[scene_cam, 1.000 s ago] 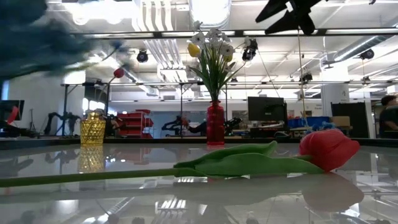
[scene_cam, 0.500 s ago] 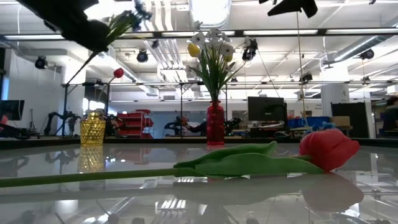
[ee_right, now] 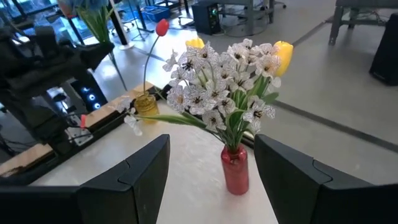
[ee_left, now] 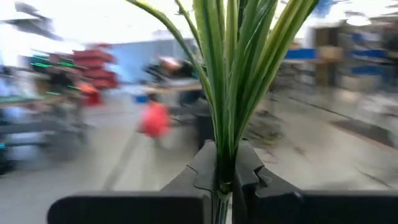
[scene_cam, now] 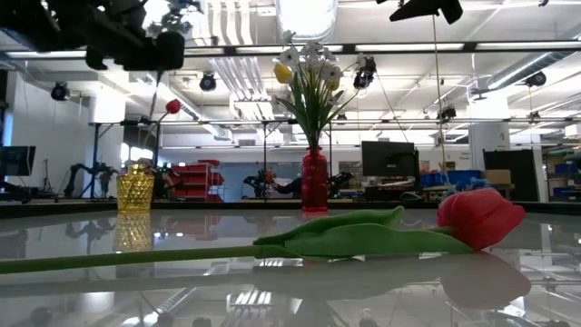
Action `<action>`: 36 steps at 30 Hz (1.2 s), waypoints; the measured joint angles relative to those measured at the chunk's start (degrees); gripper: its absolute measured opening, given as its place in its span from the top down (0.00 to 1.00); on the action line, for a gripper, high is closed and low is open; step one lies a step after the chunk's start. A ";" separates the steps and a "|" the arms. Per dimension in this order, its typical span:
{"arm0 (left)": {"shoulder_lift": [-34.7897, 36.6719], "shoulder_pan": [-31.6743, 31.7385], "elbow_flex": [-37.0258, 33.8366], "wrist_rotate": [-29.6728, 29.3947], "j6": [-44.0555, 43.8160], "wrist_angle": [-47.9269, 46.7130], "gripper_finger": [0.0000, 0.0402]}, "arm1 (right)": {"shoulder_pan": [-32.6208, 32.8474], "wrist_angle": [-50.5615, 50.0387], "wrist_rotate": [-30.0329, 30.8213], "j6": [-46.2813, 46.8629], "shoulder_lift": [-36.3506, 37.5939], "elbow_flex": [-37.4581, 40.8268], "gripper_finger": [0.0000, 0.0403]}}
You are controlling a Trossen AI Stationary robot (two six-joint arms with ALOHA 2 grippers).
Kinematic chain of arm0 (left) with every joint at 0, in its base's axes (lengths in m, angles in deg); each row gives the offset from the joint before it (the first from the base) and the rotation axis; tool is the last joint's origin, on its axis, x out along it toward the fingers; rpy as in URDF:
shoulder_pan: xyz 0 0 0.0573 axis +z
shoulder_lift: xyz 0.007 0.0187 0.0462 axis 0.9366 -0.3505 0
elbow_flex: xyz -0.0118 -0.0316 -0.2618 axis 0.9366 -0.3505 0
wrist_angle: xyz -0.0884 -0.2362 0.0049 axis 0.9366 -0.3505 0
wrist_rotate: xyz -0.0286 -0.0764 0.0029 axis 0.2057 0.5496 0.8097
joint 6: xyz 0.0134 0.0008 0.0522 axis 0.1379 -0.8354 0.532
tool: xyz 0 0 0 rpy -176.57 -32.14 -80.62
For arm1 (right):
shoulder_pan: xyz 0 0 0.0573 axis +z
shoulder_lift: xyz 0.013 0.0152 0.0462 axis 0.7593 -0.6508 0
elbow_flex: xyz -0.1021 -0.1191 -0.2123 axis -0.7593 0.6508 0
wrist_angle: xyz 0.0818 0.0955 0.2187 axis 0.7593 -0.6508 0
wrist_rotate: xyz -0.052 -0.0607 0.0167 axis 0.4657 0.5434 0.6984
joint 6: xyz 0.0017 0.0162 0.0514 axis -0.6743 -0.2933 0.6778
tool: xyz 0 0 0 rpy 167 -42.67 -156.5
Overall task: Sort flowers into vase by color
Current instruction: Put the bottom blue flowers into the yellow vase
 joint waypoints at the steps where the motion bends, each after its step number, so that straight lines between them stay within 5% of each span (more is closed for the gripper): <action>1: -0.14 1.35 -0.70 -0.57 2.93 3.44 1.00 | 0.00 0.02 -0.19 0.75 0.00 0.00 0.44; 4: -0.04 4.75 -1.98 2.26 4.84 5.89 1.00 | 0.00 -0.13 -0.47 2.13 0.00 0.00 0.44; 15: -2.71 20.01 -7.61 17.60 -12.19 7.45 1.00 | -0.15 -0.07 0.06 0.93 0.00 0.02 0.44; 26: -2.86 22.31 -7.26 17.35 -7.10 6.28 1.00 | -0.13 -0.07 0.20 -1.60 0.00 0.02 0.44; 36: -5.12 23.48 -8.07 13.60 -15.37 -1.70 1.00 | -0.15 -0.07 1.53 -4.91 0.02 0.02 0.44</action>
